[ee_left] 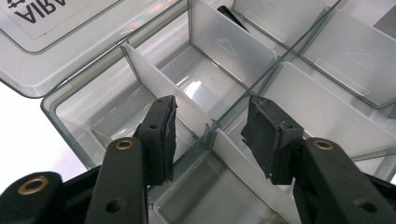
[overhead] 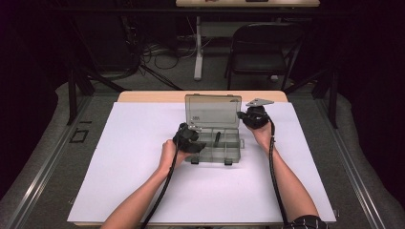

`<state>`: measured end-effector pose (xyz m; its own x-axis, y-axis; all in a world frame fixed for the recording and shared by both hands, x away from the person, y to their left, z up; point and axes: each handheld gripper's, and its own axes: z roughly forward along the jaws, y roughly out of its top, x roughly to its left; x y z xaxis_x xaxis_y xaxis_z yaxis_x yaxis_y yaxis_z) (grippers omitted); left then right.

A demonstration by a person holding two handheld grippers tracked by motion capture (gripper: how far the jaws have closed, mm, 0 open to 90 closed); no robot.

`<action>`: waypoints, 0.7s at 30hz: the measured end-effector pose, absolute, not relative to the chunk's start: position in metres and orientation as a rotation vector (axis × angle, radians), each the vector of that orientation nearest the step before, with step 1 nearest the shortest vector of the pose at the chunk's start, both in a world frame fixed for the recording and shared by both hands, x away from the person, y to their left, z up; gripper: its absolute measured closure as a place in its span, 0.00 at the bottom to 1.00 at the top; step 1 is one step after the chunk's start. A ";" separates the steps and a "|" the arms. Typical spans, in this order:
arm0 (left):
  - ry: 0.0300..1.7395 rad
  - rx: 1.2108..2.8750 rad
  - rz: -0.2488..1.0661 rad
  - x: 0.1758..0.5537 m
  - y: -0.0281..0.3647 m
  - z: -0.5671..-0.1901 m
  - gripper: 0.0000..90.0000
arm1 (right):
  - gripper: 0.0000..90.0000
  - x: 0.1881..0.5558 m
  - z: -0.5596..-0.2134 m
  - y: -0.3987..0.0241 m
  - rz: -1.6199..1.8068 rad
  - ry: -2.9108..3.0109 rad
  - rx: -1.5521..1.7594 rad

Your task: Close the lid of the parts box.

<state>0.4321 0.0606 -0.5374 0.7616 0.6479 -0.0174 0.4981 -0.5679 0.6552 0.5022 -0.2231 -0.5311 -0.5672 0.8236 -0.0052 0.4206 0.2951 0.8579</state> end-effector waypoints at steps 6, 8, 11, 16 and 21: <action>0.862 2.292 0.299 0.432 0.060 -0.537 0.58 | 1.00 0.500 -0.527 -0.223 1.202 2.111 1.092; 0.865 2.290 0.298 0.432 0.060 -0.537 0.57 | 1.00 0.500 -0.527 -0.223 1.204 2.109 1.089; 0.870 2.286 0.311 0.432 0.060 -0.537 0.54 | 1.00 0.500 -0.526 -0.223 1.204 2.105 1.079; 0.869 2.273 0.319 0.432 0.062 -0.537 0.48 | 1.00 0.498 -0.525 -0.224 1.218 2.100 1.064; 0.865 2.247 0.342 0.431 0.065 -0.530 0.32 | 1.00 0.497 -0.524 -0.224 1.214 2.106 1.059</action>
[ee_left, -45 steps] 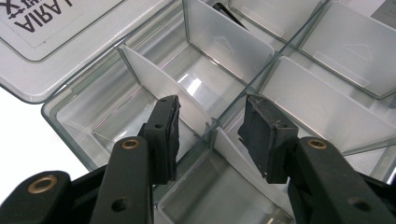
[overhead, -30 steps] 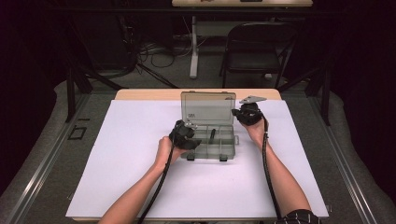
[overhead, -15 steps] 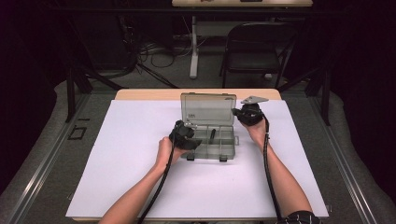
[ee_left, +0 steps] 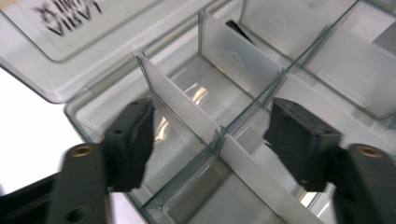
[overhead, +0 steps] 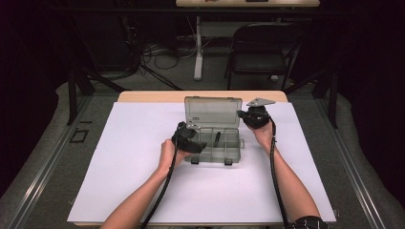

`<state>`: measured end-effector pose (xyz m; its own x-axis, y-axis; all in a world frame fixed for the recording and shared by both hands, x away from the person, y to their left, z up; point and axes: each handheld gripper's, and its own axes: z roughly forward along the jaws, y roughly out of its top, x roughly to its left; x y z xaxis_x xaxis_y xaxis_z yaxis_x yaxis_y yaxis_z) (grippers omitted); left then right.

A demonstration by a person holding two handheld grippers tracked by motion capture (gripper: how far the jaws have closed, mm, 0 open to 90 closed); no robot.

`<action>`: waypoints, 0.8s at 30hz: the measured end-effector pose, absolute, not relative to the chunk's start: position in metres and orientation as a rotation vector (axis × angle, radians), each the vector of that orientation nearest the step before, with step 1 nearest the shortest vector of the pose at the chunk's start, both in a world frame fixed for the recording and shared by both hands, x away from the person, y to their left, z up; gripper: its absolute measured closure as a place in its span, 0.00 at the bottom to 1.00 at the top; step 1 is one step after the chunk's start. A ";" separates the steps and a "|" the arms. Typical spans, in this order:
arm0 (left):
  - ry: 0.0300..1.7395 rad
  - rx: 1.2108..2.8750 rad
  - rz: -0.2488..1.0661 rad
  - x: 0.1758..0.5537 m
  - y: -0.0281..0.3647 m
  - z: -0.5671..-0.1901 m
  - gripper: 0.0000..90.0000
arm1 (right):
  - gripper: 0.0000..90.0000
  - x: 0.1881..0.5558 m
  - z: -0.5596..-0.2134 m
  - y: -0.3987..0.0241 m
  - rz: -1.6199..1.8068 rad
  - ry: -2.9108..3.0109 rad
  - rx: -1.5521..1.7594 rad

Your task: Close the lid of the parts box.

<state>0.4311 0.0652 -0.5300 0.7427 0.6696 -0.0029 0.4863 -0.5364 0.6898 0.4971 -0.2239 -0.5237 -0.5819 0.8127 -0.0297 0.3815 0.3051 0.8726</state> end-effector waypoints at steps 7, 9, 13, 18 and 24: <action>0.885 2.208 0.401 0.430 0.072 -0.515 0.04 | 1.00 0.497 -0.524 -0.224 1.224 2.104 1.060; 0.892 2.201 0.433 0.431 0.075 -0.511 0.00 | 1.00 0.497 -0.524 -0.224 1.224 2.106 1.060; 0.921 2.161 0.456 0.438 0.084 -0.500 0.00 | 1.00 0.497 -0.525 -0.224 1.225 2.108 1.058; 0.933 2.149 0.546 0.452 0.093 -0.477 0.01 | 1.00 0.496 -0.525 -0.224 1.225 2.108 1.052; 0.932 2.143 0.605 0.467 0.100 -0.453 0.17 | 1.00 0.495 -0.524 -0.225 1.223 2.112 1.039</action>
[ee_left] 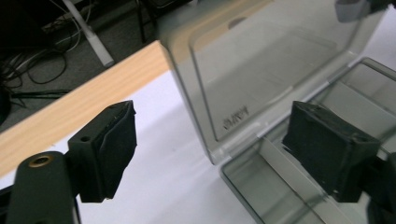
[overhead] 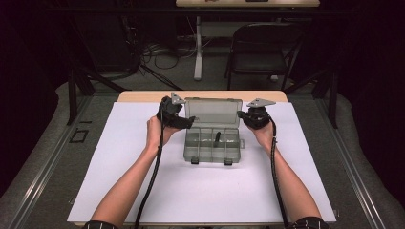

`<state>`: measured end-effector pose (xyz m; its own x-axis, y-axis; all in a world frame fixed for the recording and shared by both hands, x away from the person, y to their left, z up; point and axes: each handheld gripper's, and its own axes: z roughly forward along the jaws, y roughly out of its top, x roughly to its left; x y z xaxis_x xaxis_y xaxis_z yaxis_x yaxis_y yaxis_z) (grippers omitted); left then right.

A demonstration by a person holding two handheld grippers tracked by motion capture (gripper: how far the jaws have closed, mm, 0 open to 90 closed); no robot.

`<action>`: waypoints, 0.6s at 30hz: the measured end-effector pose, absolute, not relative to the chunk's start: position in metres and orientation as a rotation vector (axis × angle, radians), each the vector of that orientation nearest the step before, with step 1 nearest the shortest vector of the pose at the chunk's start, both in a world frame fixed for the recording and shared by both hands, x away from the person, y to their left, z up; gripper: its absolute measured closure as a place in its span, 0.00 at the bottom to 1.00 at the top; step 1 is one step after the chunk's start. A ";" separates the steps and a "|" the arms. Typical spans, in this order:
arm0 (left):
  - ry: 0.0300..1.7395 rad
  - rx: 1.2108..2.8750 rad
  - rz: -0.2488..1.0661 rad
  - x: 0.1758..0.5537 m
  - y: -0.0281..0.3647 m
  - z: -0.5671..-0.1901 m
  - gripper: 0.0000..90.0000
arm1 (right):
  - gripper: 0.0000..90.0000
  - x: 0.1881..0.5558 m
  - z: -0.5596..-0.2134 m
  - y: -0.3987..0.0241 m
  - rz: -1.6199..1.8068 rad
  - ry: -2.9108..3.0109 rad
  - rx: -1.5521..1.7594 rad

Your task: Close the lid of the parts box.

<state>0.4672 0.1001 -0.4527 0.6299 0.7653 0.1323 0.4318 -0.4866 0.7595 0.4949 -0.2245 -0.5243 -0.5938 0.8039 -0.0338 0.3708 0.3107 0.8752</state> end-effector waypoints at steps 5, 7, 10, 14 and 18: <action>0.892 2.132 0.611 0.474 0.102 -0.441 0.36 | 1.00 0.494 -0.524 -0.225 1.224 2.113 1.036; 0.870 2.135 0.624 0.474 0.102 -0.439 0.44 | 1.00 0.494 -0.524 -0.225 1.221 2.114 1.032; 0.853 2.135 0.632 0.477 0.102 -0.438 0.52 | 1.00 0.494 -0.524 -0.225 1.219 2.114 1.028; 0.831 2.124 0.605 0.481 0.103 -0.435 0.62 | 1.00 0.494 -0.524 -0.225 1.216 2.117 1.024; 0.811 2.149 0.622 0.482 0.101 -0.433 0.70 | 1.00 0.493 -0.523 -0.225 1.214 2.120 1.022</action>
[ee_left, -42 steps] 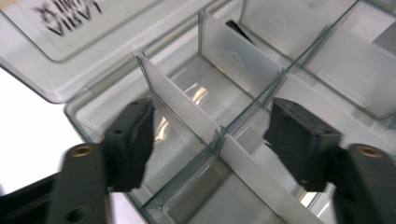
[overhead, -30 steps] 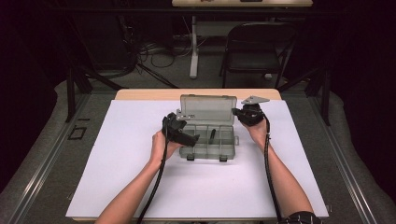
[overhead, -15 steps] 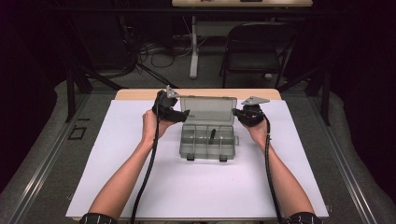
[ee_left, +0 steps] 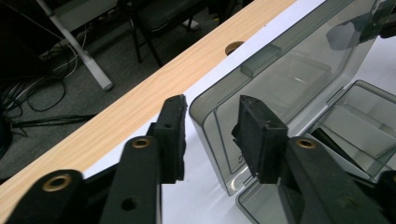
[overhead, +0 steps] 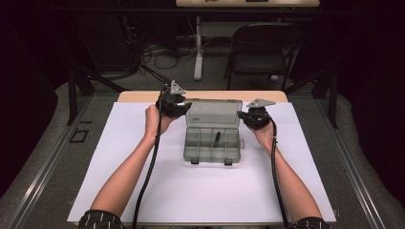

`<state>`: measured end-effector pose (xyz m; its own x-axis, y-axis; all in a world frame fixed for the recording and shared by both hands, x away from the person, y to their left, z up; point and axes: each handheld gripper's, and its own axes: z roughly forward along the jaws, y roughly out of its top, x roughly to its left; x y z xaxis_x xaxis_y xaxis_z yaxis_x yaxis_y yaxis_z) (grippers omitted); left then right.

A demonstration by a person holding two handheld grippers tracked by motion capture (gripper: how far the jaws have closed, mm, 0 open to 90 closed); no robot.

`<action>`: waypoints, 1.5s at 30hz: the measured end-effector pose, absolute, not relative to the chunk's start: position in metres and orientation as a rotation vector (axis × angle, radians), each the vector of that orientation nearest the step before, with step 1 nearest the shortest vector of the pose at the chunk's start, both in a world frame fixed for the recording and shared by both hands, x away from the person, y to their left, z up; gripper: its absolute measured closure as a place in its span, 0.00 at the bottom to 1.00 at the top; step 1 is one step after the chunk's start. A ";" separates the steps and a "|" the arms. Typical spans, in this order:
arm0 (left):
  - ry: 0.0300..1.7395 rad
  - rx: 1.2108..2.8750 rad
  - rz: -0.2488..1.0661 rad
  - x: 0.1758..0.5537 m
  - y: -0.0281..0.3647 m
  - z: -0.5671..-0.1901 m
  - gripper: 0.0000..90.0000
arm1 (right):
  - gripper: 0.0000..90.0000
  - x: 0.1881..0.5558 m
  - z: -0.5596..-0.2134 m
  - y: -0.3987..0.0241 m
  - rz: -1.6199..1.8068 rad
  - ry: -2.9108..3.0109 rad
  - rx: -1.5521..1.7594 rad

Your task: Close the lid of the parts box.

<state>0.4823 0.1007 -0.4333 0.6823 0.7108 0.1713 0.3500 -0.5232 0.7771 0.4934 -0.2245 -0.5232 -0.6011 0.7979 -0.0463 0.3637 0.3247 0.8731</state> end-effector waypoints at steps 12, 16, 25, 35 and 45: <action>0.811 2.148 0.618 0.480 0.105 -0.436 0.85 | 0.96 0.482 -0.505 -0.234 1.178 2.115 1.060; 0.807 2.158 0.614 0.479 0.106 -0.435 0.85 | 0.88 0.471 -0.486 -0.244 1.177 2.127 1.058; 0.809 2.152 0.600 0.479 0.107 -0.436 0.86 | 0.71 0.456 -0.451 -0.248 1.173 2.214 0.991; 0.800 2.153 0.591 0.478 0.109 -0.436 0.86 | 0.70 0.467 -0.445 -0.228 1.135 2.256 0.985; 0.768 2.154 0.587 0.466 0.112 -0.437 0.86 | 0.82 0.465 -0.446 -0.217 1.119 2.276 0.943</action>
